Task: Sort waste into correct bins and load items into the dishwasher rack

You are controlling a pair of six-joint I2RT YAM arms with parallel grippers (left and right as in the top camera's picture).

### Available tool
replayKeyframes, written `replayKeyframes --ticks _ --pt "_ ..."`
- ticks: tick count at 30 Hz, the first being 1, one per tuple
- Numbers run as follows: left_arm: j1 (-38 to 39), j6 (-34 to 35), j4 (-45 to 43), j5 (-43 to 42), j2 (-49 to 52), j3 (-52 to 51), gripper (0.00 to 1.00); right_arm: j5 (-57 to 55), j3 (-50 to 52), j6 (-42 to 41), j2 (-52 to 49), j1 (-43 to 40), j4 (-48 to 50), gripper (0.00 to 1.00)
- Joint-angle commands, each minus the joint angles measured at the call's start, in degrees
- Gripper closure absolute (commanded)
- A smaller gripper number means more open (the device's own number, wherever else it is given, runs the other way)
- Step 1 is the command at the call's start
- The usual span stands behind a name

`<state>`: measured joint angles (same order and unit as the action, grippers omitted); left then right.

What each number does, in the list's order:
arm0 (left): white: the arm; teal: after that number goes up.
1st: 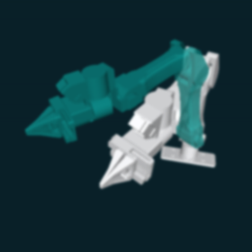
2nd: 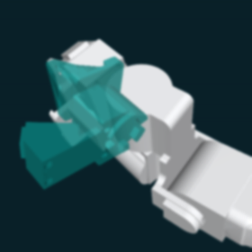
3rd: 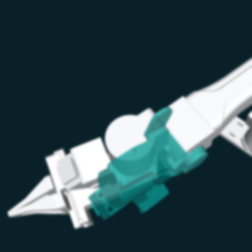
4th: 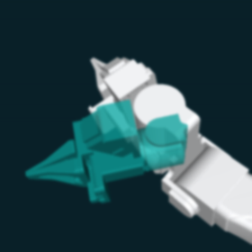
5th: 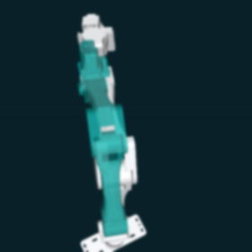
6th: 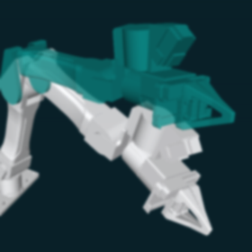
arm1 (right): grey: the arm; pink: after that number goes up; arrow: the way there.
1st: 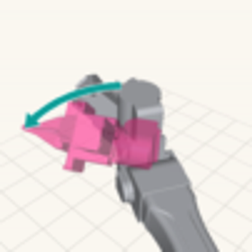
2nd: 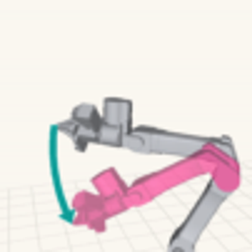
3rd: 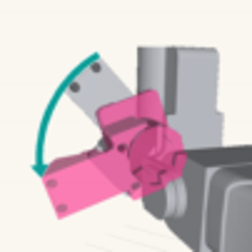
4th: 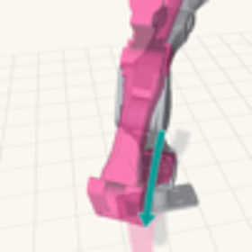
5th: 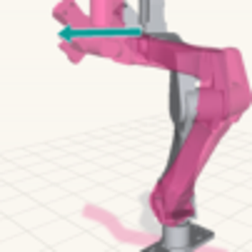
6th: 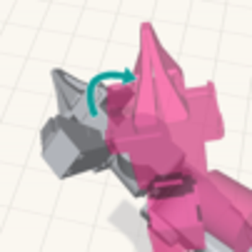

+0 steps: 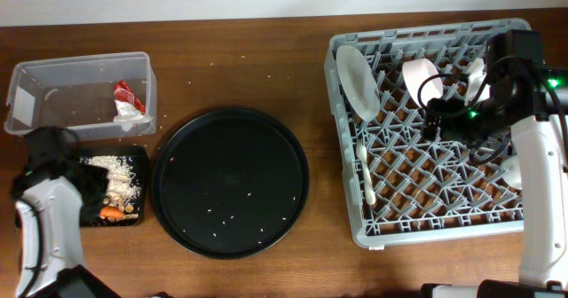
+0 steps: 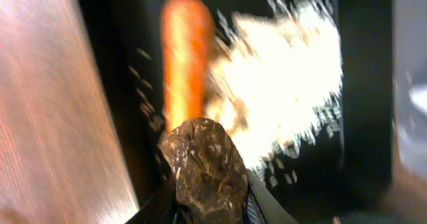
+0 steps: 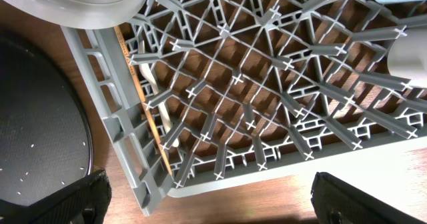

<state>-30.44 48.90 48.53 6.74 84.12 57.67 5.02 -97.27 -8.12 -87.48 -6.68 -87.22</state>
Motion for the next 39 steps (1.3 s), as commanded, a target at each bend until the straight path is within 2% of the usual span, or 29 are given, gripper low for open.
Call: replayKeyframes --ticks 1,11,14,17,22,24,27,29,31,33,36,39 --pt "-4.5 -1.1 -1.2 1.7 3.5 0.5 0.74 -0.6 0.4 0.4 -0.2 -0.1 -0.1 0.01" --pt "-7.2 -1.1 -5.0 1.7 12.6 0.5 0.72 -0.7 0.4 0.4 -0.2 -0.1 -0.1 0.01" --pt "-7.2 -1.1 -5.1 1.7 12.6 0.6 0.52 -0.7 0.4 0.4 -0.2 -0.1 0.0 0.01" --pt "-7.2 -1.6 -4.9 1.4 12.5 0.9 0.41 -0.7 0.4 0.4 -0.2 -0.1 0.0 0.01" --pt "-7.0 -4.9 -1.0 -3.0 10.4 7.5 0.36 -0.7 0.4 0.4 -0.2 -0.1 0.0 0.01" --pt "-5.6 -8.3 0.5 -6.3 7.9 11.5 0.36 -0.7 0.4 0.4 -0.2 -0.1 0.0 0.02" --pt "-0.9 -13.9 0.6 -8.9 4.5 14.3 0.28 -0.7 0.4 0.4 -0.3 -0.1 0.2 0.01" --pt "5.0 -18.1 0.6 -8.9 2.9 14.7 0.19 -0.7 0.4 0.4 -0.6 -0.1 0.6 0.01" --pt "10.8 -21.1 0.9 -8.9 2.8 14.7 0.15 -0.7 0.4 0.4 -1.0 -0.1 0.6 0.01" --pt "17.6 -24.7 1.4 -8.9 3.1 14.7 0.01 -0.5 0.4 0.4 -1.6 -0.1 0.6 0.01" --pt "28.0 -29.7 3.7 -8.9 3.2 14.7 0.01 0.4 0.4 0.9 -2.8 -0.1 0.4 0.01" --pt "35.1 -34.4 7.6 -8.3 3.2 14.7 0.01 6.1 0.4 5.4 -4.6 -0.1 0.7 0.01"
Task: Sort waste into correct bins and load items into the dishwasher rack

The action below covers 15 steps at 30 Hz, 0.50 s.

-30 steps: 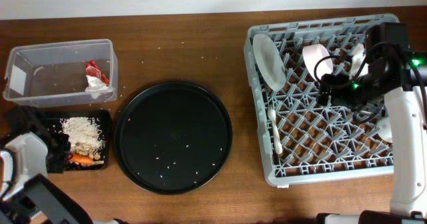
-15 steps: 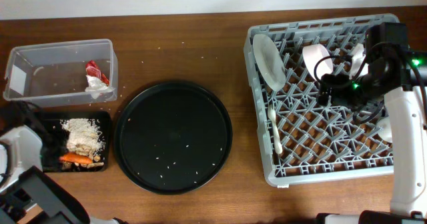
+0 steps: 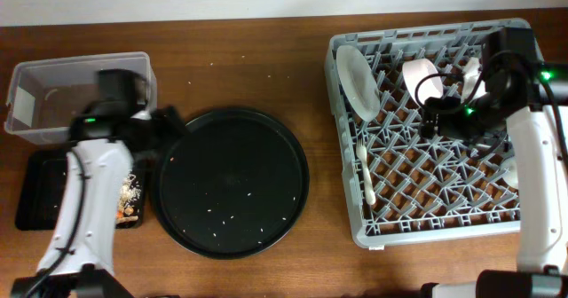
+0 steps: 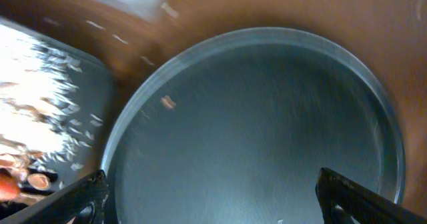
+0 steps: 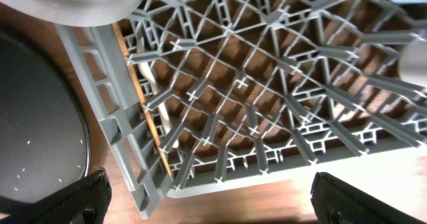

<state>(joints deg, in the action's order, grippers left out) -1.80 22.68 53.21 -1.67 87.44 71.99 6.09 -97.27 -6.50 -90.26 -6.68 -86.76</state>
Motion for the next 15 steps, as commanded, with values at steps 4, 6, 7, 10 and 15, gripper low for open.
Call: replayKeyframes --ticks 4,6,7,10,15 --pt "9.5 -13.1 10.6 -0.1 -0.1 0.4 0.01 5.1 0.4 4.2 -4.9 0.0 -0.6 0.01" --pt "8.7 -15.5 19.9 -1.2 -0.1 0.5 0.01 4.9 0.4 5.3 -6.9 0.1 -3.2 0.01" --pt "8.0 -15.5 23.0 -1.1 -0.2 0.5 0.01 4.5 0.6 5.2 -7.3 0.1 -3.9 0.01" --pt "5.4 -15.5 27.1 -1.2 -0.9 0.4 0.01 2.9 2.0 5.2 -6.8 0.7 -3.8 0.01" --pt "3.5 -15.7 21.5 -2.0 -10.4 -0.7 0.01 0.9 11.6 3.3 0.8 1.8 4.2 0.01"
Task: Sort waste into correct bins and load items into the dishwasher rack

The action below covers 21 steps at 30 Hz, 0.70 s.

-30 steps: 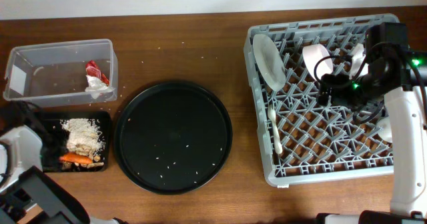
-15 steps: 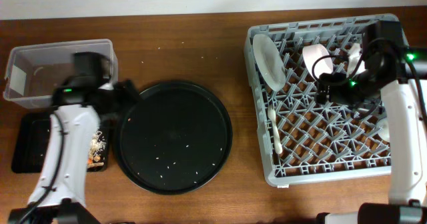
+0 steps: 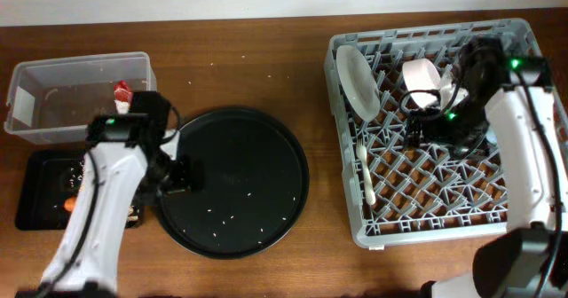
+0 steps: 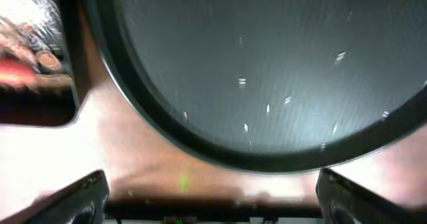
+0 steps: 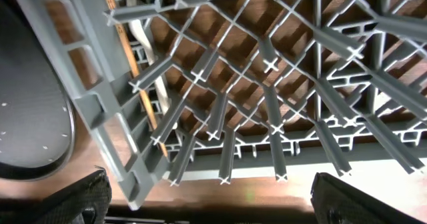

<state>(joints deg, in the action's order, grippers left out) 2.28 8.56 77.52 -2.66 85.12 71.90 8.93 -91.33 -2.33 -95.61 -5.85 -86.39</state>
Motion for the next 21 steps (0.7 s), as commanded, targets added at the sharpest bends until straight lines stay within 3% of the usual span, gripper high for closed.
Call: replayKeyframes --ticks 1,7,12,16,21 --pt "-0.6 -1.9 -5.7 -1.0 -12.4 -1.9 0.01 -2.3 10.0 -1.8 9.6 1.0 8.0 0.01" --pt "-0.6 -2.2 -14.8 0.6 -30.3 -11.2 0.01 -3.2 27.0 -4.1 27.9 1.0 22.1 0.01" --pt "-0.6 -2.2 -17.5 1.0 -43.0 -16.9 0.01 -7.1 33.0 -6.1 43.6 1.0 24.2 0.01" --pt "-0.6 -2.2 -17.4 0.9 -46.2 -18.1 0.01 -8.1 33.2 -6.1 51.6 1.0 22.8 0.01" --pt "-0.6 -2.2 -17.2 0.9 -46.2 -18.1 0.01 -8.1 33.2 -6.1 53.6 1.0 22.8 0.01"
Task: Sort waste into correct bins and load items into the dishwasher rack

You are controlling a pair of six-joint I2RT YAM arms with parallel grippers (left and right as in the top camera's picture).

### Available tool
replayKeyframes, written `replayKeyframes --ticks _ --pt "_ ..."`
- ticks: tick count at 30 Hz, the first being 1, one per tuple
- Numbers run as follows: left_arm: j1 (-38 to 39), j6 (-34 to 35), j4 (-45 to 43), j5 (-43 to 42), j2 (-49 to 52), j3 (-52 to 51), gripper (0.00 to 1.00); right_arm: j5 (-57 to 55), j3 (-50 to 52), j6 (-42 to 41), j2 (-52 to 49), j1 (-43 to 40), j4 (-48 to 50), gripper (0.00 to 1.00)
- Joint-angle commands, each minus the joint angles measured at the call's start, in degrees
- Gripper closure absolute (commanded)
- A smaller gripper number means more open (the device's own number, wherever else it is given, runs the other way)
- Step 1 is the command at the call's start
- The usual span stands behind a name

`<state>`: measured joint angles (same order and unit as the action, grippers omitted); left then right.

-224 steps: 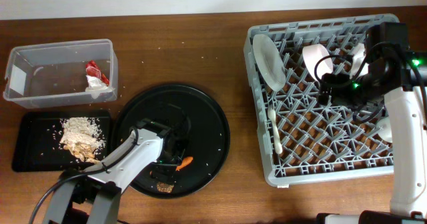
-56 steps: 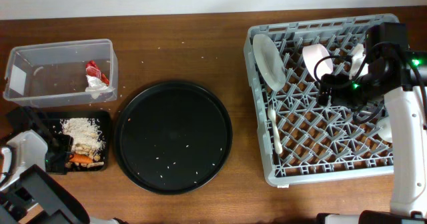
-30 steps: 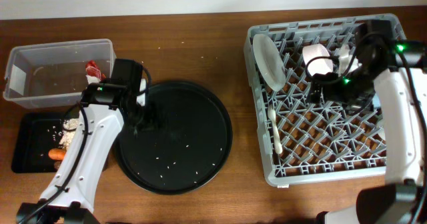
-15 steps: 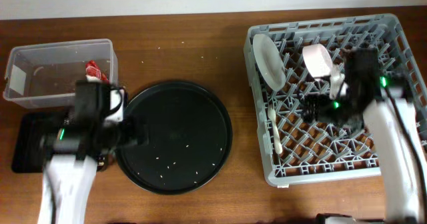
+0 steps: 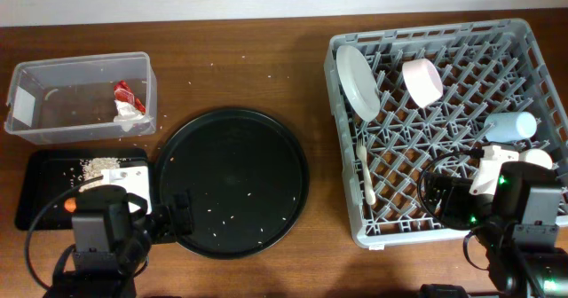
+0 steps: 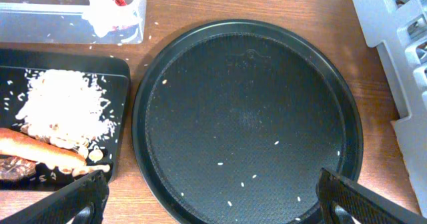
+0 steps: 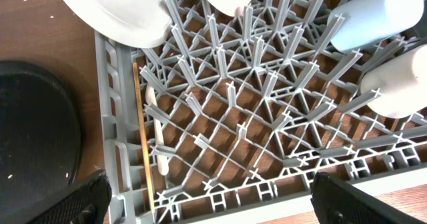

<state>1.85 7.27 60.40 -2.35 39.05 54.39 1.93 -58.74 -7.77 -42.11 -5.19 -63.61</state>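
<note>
On the left, a clear bin [image 5: 53, 76] holds a red and white wrapper [image 5: 127, 103]. In front of it a black food tray [image 5: 40, 169] carries rice [image 6: 63, 104], a carrot [image 6: 40, 151] and a brown scrap [image 6: 10, 167]. The grey dishwasher rack [image 5: 355, 156] holds a white plate [image 5: 358, 81], a bowl [image 5: 422, 81], a blue cup [image 5: 510, 126], a white cup [image 5: 535, 159] and a spoon [image 5: 363, 169]. My left gripper [image 6: 213, 204] is open and empty above the near rim of the round black plate [image 5: 232, 181]. My right gripper [image 7: 213, 197] is open and empty over the rack's near edge.
Stray rice grains dot the round plate and the brown table [image 5: 248, 76]. Both arms sit low at the table's front edge, the left arm [image 5: 98, 236] by the food tray and the right arm [image 5: 519, 209] at the rack's front right corner.
Both arms have drawn back to the front edge of the table. The left was over the round plate's left rim, the right over the rack's upper middle. Both grippers remain open.
My left gripper was shut on a brown scrap over the food tray. Then it was open and empty near the round plate, and the scrap now lies in that tray. The right gripper stayed open over the rack, and now both arms are pulled back.
</note>
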Motion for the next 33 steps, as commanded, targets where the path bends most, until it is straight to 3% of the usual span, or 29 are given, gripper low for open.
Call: replayKeyframes --ticks 1,15,17,23,25,33 --pt "-0.2 -0.9 -0.1 0.6 -0.1 -0.6 0.01 -1.1 0.7 -0.7 0.0 0.3 0.0 0.01" --pt "-0.2 -0.9 -0.1 0.6 -0.1 -0.6 0.01 -1.4 0.7 -0.7 0.4 0.4 0.0 0.01" --pt "-0.2 -0.9 -0.1 0.6 -0.1 -0.6 0.01 -5.4 0.7 -0.7 1.0 0.4 0.0 0.01" --pt "-0.2 -0.9 -0.1 0.6 -0.1 -0.6 0.01 -9.0 4.4 -0.7 8.1 2.1 1.4 0.01" --pt "-0.2 -0.9 -0.1 0.6 -0.1 -0.6 0.01 -9.1 8.9 -0.7 12.8 3.3 5.6 0.01" --pt "-0.2 -0.9 -0.1 0.6 -0.1 -0.6 0.01 0.0 37.4 -0.7 34.8 4.9 37.5 0.01"
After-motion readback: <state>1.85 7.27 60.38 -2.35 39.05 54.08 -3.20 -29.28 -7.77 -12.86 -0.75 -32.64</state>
